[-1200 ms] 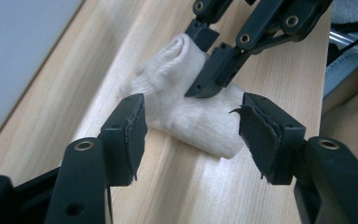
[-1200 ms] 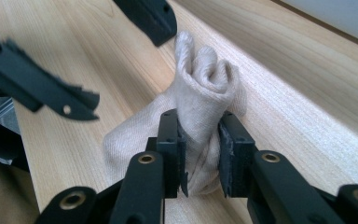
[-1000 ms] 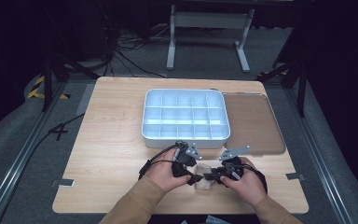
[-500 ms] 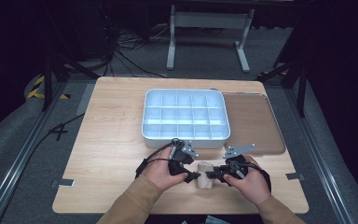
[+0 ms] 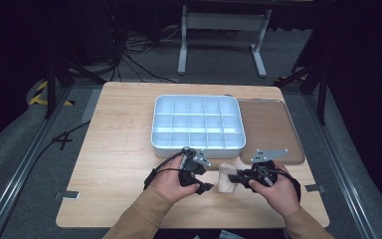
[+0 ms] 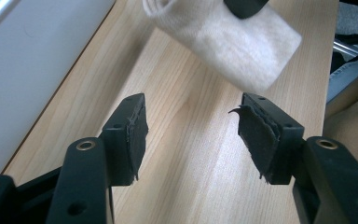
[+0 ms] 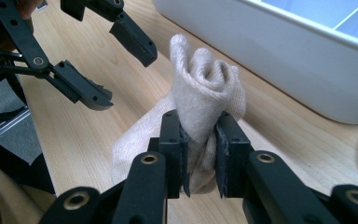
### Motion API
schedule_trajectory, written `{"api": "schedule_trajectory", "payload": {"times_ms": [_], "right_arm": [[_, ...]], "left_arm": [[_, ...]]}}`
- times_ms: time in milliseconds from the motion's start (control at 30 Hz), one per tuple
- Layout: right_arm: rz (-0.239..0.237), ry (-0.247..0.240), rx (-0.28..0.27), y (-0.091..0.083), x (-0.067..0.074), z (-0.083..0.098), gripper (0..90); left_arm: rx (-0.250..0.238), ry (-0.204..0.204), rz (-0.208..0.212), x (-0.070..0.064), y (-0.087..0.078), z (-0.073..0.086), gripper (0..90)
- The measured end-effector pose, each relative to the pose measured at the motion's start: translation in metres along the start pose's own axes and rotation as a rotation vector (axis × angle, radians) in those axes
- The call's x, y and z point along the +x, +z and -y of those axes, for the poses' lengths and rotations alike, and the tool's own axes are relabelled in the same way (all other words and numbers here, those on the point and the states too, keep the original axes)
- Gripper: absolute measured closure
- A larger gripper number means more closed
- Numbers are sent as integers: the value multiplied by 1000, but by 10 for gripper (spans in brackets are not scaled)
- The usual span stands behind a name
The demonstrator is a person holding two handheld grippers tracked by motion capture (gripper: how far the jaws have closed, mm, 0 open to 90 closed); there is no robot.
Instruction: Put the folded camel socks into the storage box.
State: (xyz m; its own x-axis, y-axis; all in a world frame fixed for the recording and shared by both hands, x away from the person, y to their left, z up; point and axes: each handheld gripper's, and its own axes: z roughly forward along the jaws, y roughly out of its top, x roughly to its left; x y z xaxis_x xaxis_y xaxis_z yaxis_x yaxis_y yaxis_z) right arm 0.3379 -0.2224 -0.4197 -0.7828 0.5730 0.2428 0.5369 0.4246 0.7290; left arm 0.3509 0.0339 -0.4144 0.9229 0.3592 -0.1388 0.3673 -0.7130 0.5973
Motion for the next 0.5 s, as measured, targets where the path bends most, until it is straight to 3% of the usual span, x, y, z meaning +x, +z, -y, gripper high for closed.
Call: {"api": "schedule_trajectory", "payload": {"times_ms": [500], "right_arm": [[32, -6, -39, -18, -7, -12, 756]], "left_arm": [[-13, -22, -31, 4, -13, 6, 426]]}}
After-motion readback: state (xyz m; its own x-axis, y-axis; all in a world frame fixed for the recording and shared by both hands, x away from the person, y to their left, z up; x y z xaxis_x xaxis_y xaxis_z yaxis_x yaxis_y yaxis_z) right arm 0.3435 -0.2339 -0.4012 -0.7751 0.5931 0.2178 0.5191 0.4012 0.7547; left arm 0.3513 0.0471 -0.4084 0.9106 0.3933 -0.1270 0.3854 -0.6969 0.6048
